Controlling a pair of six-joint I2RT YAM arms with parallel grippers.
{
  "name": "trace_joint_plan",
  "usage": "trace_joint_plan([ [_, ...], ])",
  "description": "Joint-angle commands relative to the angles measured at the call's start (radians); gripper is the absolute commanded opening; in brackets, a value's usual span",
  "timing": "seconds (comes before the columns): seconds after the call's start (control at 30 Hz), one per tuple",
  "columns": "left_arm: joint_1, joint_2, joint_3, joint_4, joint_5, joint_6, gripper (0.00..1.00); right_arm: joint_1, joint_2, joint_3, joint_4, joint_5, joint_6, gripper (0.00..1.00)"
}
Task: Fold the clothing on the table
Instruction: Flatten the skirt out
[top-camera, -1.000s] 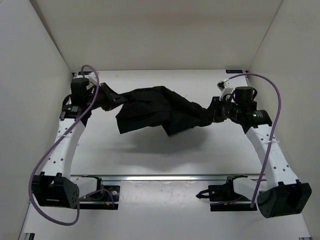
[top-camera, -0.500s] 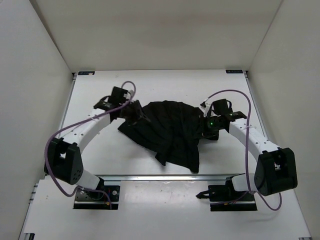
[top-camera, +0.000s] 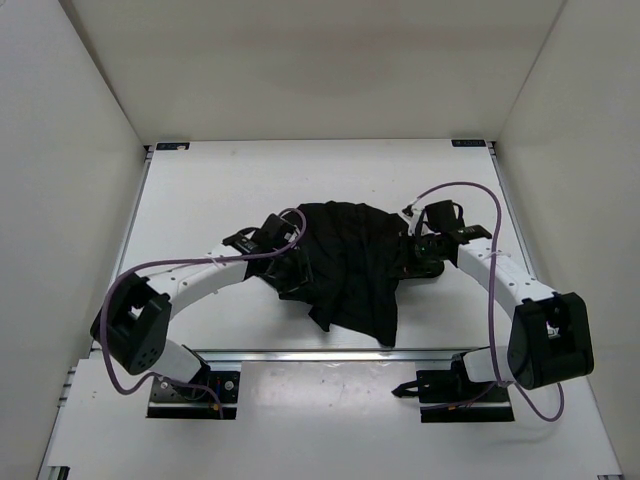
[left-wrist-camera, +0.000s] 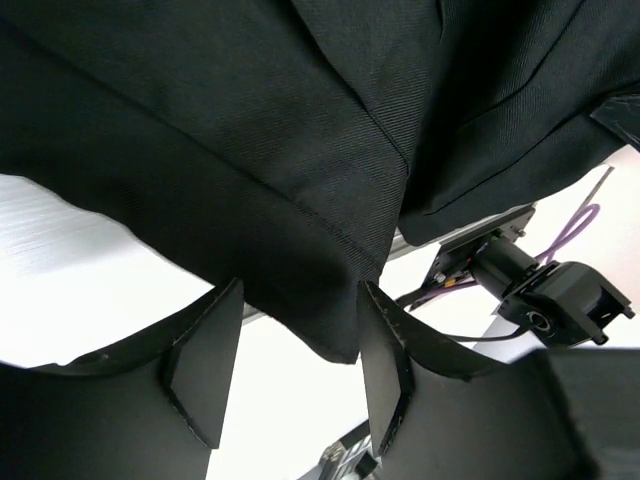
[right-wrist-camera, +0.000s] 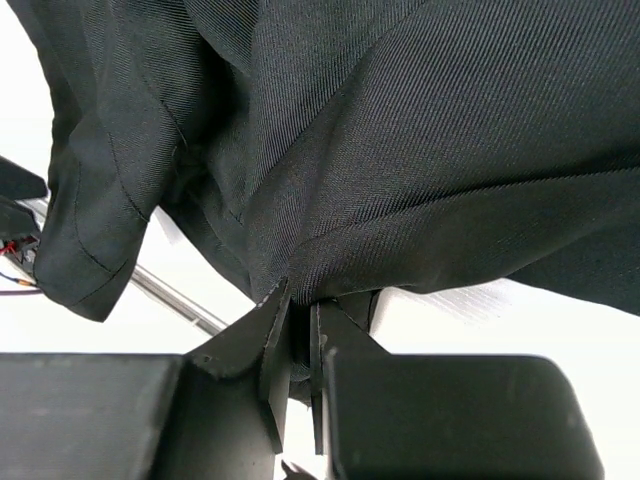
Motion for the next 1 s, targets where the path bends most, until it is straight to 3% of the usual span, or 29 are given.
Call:
trace_joint_plan([
  [0.0,-0.034,-0.021,-0.038,0.126,-0.018,-0.084,0.6,0.014,0.008,-0.014,0.043,0.008,0.015,0.01],
  [0.1,-0.074,0.04,-0.039,0.186,0.031,-0.123,0.56,0.025,0.026,-0.017,0.049,0.029,0.015,0.0],
  [0.13,-0.077,0.056,-0.04,0.211,0.043,-0.129,0.39,0.024,0.038,-0.009,0.03,0.056,0.006,0.09],
  [0.17,-0.082,0.06,-0.049,0.223,0.046,-0.135,0.03,0.027,0.041,-0.005,0.011,0.11,0.011,0.27],
  [0.27,-0.056,0.041,-0.087,0.24,0.023,-0.144,0.0,0.074,0.017,-0.008,-0.079,0.277,0.023,0.55],
  [0.47,0.01,-0.044,-0.18,0.261,0.017,-0.141,0.0,0.162,-0.141,-0.166,-0.128,0.339,0.161,0.64],
  [0.6,0.001,-0.041,-0.189,0.264,0.026,-0.146,0.0,0.154,-0.216,-0.229,-0.122,0.328,0.198,0.72],
  [0.77,-0.007,-0.053,-0.209,0.287,0.034,-0.153,0.0,0.2,-0.232,-0.293,-0.075,0.229,0.236,0.66],
  [0.83,0.001,-0.074,-0.215,0.284,0.026,-0.161,0.0,0.235,-0.209,-0.304,-0.043,0.169,0.252,0.18],
  [0.87,0.022,-0.093,-0.21,0.292,0.031,-0.163,0.0,0.235,-0.209,-0.298,-0.021,0.159,0.252,0.0],
  [0.97,0.149,-0.075,-0.136,0.248,0.077,-0.102,0.0,0.151,-0.163,-0.195,-0.004,0.117,0.214,0.0],
])
